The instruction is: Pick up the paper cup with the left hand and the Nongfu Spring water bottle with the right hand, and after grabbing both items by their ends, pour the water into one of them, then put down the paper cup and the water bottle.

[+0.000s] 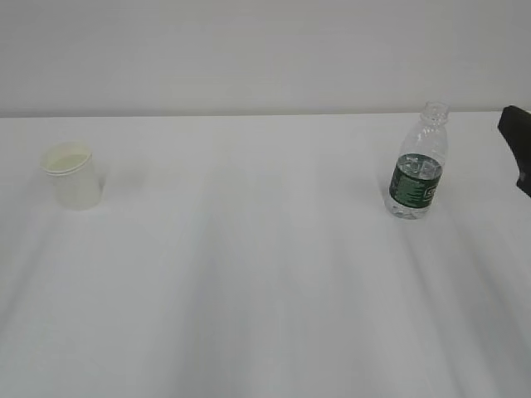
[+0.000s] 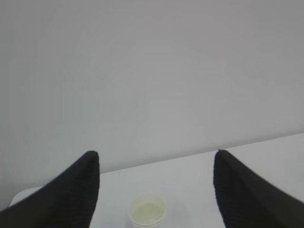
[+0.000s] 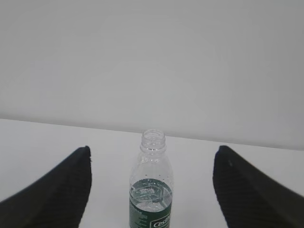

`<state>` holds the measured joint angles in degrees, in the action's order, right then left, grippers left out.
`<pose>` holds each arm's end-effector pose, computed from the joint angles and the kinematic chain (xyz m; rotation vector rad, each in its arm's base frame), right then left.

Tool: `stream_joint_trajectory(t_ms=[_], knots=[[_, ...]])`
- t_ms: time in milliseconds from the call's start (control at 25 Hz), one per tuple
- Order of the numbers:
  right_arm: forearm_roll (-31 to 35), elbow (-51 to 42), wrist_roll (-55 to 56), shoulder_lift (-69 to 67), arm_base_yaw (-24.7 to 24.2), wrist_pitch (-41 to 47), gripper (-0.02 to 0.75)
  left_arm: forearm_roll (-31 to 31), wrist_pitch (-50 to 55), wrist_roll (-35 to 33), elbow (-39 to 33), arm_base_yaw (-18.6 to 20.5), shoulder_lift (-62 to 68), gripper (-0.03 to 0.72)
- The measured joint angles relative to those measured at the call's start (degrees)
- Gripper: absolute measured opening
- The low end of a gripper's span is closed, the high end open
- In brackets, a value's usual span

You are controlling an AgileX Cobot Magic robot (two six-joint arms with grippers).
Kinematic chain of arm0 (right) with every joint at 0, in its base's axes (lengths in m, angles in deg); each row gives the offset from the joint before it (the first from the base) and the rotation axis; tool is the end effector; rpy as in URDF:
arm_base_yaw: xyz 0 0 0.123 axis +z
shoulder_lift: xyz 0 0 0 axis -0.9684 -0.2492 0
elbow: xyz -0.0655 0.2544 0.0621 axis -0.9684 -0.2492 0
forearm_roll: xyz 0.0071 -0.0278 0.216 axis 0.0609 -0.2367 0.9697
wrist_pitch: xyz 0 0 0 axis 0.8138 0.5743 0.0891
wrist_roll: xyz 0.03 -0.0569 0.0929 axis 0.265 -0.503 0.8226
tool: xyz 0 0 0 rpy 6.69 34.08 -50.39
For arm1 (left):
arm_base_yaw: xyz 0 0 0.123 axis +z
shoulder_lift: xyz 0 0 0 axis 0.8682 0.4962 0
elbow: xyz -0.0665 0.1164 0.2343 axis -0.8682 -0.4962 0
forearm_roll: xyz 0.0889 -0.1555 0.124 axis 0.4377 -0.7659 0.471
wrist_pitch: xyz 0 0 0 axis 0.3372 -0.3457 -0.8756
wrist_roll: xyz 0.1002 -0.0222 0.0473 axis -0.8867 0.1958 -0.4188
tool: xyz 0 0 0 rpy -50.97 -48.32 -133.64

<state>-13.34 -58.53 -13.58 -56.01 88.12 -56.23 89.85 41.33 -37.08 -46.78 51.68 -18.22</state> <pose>0.1987 0.0349 0.2521 -0.2063 1.6245 0.0186 0.1275 -0.0194 0.3286 0.1715 1.5465 -0.0663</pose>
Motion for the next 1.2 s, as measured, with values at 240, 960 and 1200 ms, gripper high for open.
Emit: stream_joint_trajectory(t_ms=[240, 960, 1200], knots=[[0.0, -0.1, -0.4, 8.0, 0.0, 6.5, 0.594, 0.0, 5.2, 0.0, 0.0, 0.0, -6.5, 0.538], [-0.1, -0.3, -3.1, 24.0, 0.0, 25.4, 0.593, -1.2, 20.5, -0.1, 1.6, 0.0, -14.1, 0.534], [-0.3, 1.6, -4.7, 25.4, 0.0, 33.5, 0.593, -1.2, 31.1, -0.1, 4.2, 0.0, -14.6, 0.532]])
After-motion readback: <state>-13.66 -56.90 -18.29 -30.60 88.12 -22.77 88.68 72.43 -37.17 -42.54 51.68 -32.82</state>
